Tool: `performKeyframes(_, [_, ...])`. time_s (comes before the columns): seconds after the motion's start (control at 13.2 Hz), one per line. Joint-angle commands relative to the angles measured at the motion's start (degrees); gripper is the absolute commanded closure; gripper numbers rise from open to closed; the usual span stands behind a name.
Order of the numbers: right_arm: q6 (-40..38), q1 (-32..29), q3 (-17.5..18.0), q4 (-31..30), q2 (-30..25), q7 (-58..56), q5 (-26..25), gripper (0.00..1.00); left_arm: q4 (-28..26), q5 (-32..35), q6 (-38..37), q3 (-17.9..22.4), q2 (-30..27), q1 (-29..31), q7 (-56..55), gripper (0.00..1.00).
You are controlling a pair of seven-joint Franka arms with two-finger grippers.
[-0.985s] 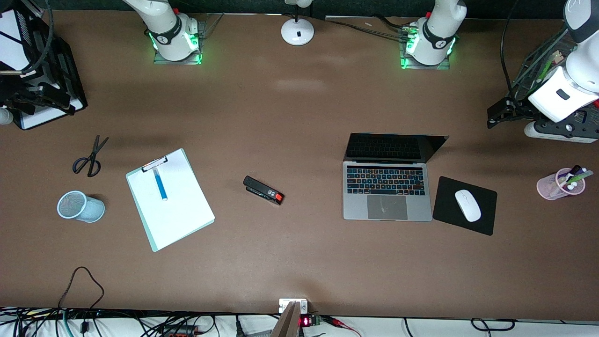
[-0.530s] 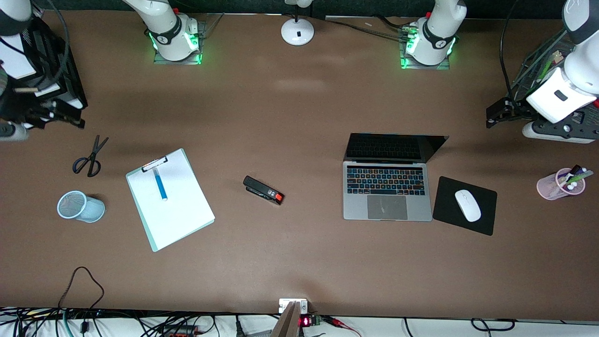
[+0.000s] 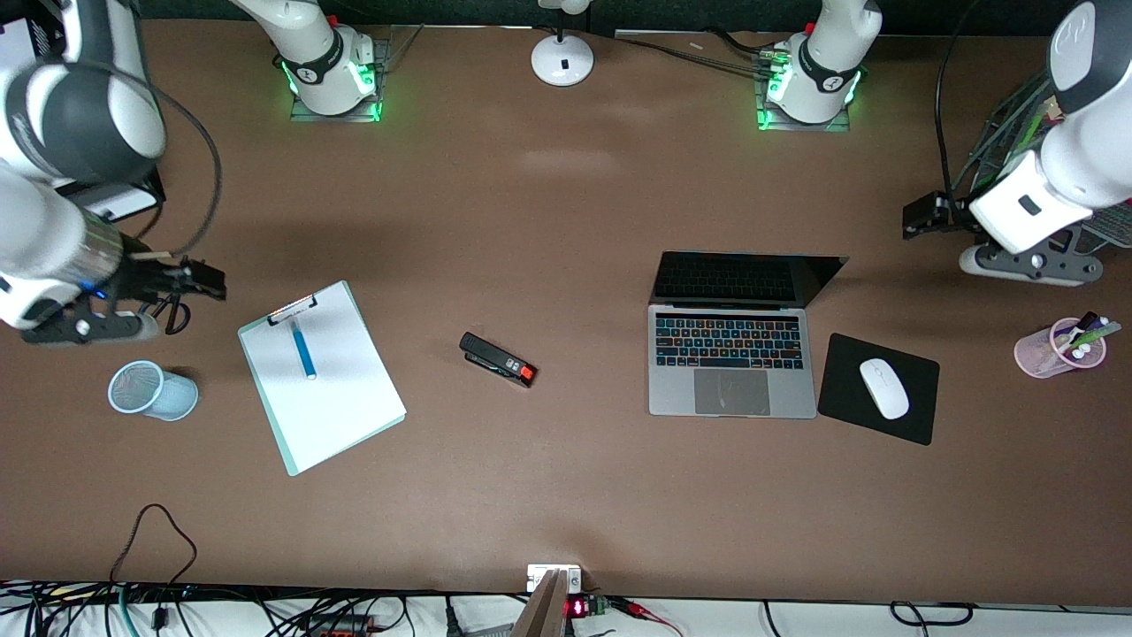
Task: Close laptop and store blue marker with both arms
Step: 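Reach the right gripper to the blue marker while the left gripper approaches the laptop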
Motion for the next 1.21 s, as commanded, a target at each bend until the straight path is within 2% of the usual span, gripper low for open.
performKeyframes(0.0, [4.02,1.87,-0.10,0.05,3.98,-0.53,-0.52,0.00,2.72,1.07,-4.66,-0.06,1.46,-1.84,-1.18,0.89])
performKeyframes(0.08, [5.87,2.32,-0.10,-1.26,4.34,-0.88,-0.61,0.00,2.64,0.89,-6.59,-0.41,1.37,-2.29,-2.67,0.96])
performKeyframes(0.3, [16.13,1.53,-0.10,-7.14,6.71,-10.16,-0.52,0.00,1.76,0.01,-8.02,-3.21,0.93,-2.12,-3.56,0.96])
performKeyframes(0.45, [22.21,0.21,-0.10,-9.88,8.29,-17.82,-0.26,0.00,0.01,-4.36,-9.42,-4.19,0.41,-2.11,-6.97,0.96])
performKeyframes(0.68, [24.78,0.56,-0.10,-10.07,12.06,-18.73,0.00,0.00,-4.03,-6.23,-8.02,-7.95,-1.70,-2.11,-9.63,0.96])
performKeyframes(0.98, [29.87,0.83,1.13,-10.07,15.76,-19.25,-0.08,0.00,-17.29,-6.32,1.01,-11.47,-9.51,-1.68,-11.04,0.96])
performKeyframes(1.14, [32.33,0.83,1.13,-10.07,16.91,-19.26,-0.08,0.00,-20.56,-6.32,3.57,-11.75,-10.67,-1.68,-11.04,0.96])
